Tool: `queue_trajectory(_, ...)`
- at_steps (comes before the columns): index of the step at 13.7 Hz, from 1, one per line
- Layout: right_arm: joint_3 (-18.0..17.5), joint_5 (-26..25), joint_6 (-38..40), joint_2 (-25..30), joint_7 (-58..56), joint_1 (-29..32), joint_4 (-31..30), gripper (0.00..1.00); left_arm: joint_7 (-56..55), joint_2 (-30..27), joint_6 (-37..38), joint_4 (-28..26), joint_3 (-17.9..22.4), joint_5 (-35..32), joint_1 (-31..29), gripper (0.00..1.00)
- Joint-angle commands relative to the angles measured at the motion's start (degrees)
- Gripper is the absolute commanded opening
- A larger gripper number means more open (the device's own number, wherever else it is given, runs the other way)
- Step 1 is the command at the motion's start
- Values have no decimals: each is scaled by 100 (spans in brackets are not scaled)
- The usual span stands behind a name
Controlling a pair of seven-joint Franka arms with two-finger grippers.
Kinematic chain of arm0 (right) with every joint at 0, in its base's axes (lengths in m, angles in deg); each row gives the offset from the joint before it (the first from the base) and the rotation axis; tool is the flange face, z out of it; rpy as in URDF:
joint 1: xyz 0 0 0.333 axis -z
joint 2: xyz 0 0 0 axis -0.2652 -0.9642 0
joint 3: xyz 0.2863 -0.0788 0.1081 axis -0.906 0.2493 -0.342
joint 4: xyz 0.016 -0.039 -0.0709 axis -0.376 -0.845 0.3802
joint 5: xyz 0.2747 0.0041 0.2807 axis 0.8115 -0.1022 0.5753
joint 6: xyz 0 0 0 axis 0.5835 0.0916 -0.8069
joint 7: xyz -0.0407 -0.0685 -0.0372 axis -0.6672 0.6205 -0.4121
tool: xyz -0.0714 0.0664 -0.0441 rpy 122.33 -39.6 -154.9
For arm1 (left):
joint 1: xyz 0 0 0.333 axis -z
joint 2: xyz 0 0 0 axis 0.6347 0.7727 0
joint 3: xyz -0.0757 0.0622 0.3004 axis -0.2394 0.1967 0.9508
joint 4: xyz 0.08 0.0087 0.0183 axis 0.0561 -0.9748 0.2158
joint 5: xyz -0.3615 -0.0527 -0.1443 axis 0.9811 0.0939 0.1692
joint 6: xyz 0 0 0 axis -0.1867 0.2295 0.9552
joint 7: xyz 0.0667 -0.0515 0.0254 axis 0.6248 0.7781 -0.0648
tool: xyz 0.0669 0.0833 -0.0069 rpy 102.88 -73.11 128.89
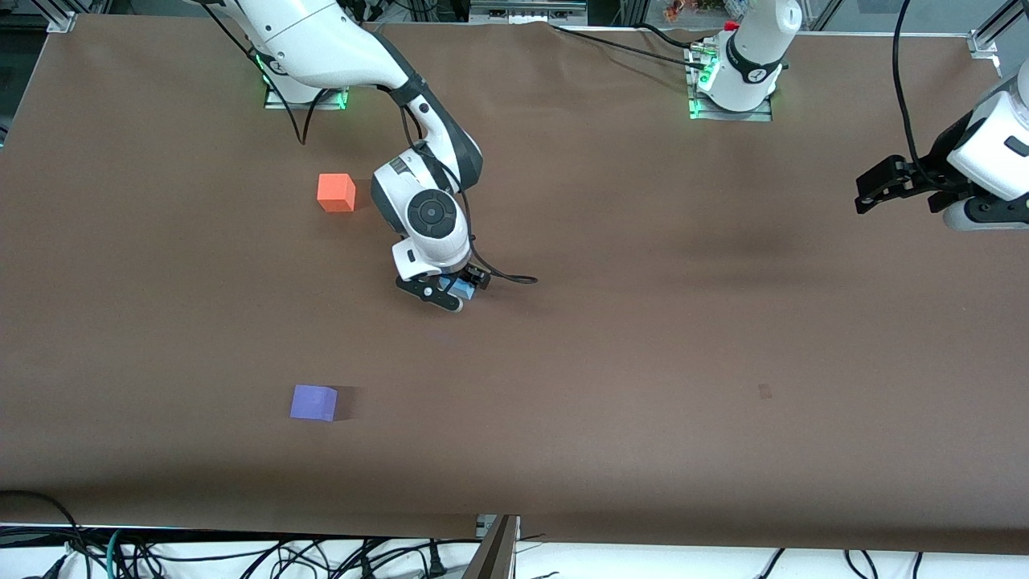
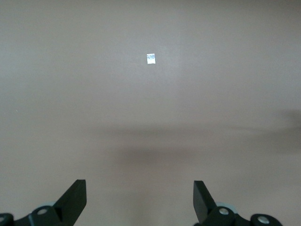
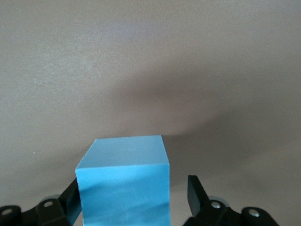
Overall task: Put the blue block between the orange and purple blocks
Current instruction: 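Carry the cube with the right gripper between the orange and purple cubes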
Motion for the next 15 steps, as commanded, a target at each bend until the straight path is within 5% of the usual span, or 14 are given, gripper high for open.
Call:
queue_trajectory(1,26,-46,-75,115,-7,-36,-88,26,145,96,140,203,-17,-37,9,100)
queue_trajectory(6,79,-2,678,765,-1786,805,114,24,128,61,131,168,36,-45,53,100)
queue_trajectory(8,175,-2,1293,967,-2772,1131,71,24,127,52,122,168,367,-54,438,100)
queue_trajectory(10,534,-2,1471,1003,-3293,1150,-69,24,145,52,114,150,695,-45,747,100)
queue_trajectory(15,1150,16,1078,1257,-4461,1159,-780,24,136,87,131,203,678,-45,704,100)
